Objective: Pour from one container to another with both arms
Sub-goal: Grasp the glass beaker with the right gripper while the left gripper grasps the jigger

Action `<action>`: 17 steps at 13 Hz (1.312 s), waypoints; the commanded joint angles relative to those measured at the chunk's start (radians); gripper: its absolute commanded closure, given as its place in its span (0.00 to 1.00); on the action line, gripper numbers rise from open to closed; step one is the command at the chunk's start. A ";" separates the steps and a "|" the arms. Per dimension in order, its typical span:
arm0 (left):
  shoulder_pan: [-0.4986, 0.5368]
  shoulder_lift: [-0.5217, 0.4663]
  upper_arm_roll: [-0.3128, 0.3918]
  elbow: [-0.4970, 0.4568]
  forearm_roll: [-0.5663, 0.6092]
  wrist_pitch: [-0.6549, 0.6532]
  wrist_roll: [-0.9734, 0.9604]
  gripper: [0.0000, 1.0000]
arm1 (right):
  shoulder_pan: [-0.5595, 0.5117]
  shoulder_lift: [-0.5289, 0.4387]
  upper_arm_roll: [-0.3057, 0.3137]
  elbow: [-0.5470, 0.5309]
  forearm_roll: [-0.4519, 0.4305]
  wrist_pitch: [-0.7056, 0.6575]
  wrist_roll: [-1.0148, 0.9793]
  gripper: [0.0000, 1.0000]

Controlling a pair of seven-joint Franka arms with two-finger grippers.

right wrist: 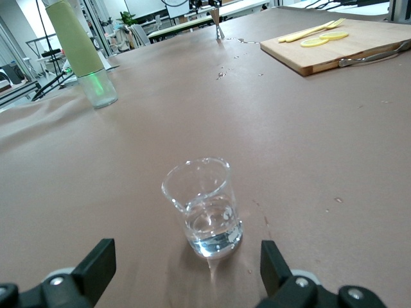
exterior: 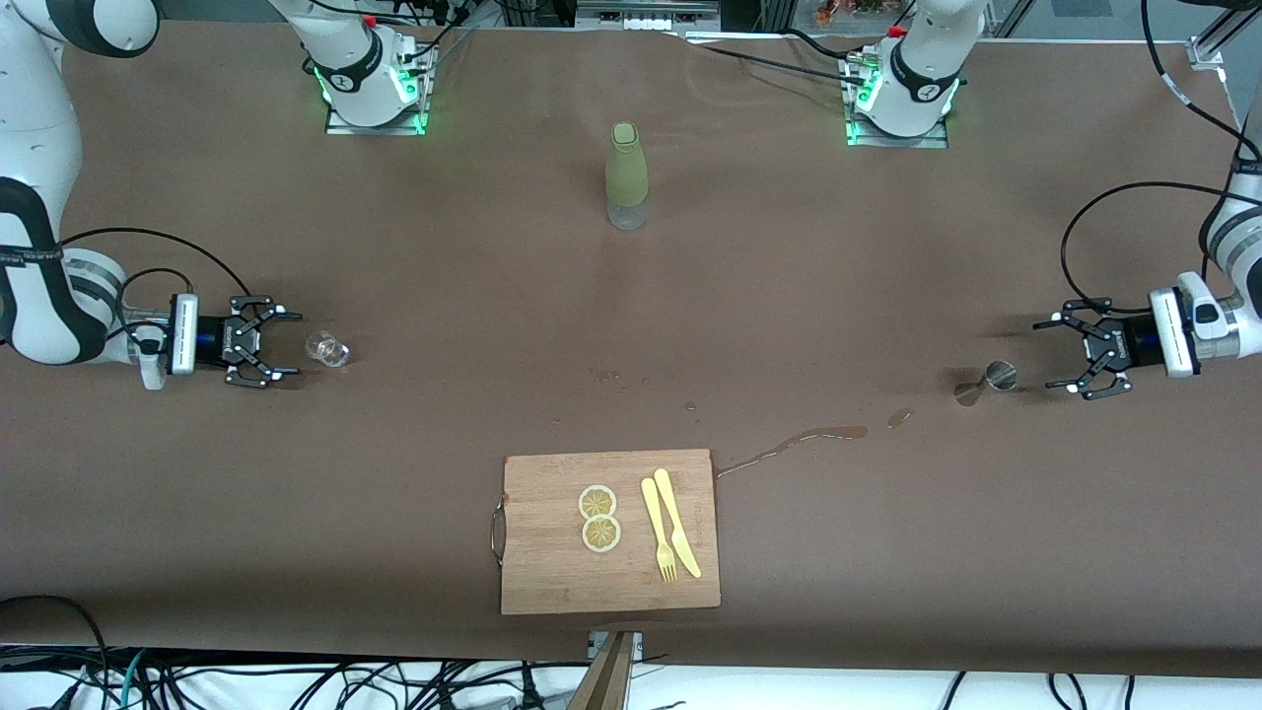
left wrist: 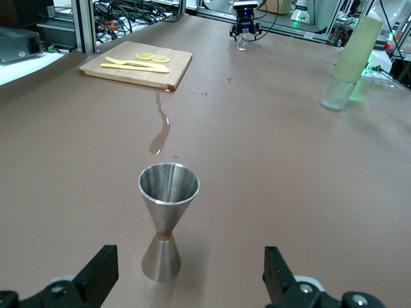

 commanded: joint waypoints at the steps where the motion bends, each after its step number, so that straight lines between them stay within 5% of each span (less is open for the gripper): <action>1: -0.009 0.043 0.000 0.031 -0.058 0.028 0.054 0.00 | 0.004 0.022 0.011 0.018 0.029 -0.010 -0.024 0.00; 9: -0.090 0.142 0.000 0.031 -0.189 0.059 0.173 0.00 | 0.055 0.039 0.011 0.019 0.062 -0.009 -0.067 0.03; 12: -0.098 0.170 0.000 0.032 -0.212 0.052 0.212 0.00 | 0.056 0.041 0.011 0.019 0.062 -0.009 -0.069 0.24; 14: -0.098 0.175 0.000 0.031 -0.227 0.051 0.245 0.00 | 0.064 0.039 0.011 0.019 0.060 -0.009 -0.067 0.53; 17: -0.101 0.182 -0.002 0.032 -0.233 0.045 0.247 0.06 | 0.073 0.039 0.010 0.026 0.060 -0.008 -0.055 0.75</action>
